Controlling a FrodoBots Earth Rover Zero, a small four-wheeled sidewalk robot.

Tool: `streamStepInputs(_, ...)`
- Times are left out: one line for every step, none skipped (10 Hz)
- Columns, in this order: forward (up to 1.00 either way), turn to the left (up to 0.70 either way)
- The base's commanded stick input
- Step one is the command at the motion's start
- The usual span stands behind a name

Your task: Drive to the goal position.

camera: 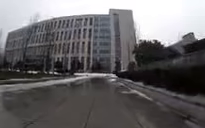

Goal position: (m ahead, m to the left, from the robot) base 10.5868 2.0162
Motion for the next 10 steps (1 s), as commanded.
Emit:
streamStepInputs(1.00,0.00)
streamStepInputs(1.00,0.00)
streamStepInputs(1.00,0.00)
streamStepInputs(1.00,0.00)
streamStepInputs(1.00,0.00)
streamStepInputs(1.00,0.00)
streamStepInputs(1.00,0.00)
streamStepInputs(1.00,0.00)
streamStepInputs(1.00,0.00)
streamStepInputs(1.00,0.00)
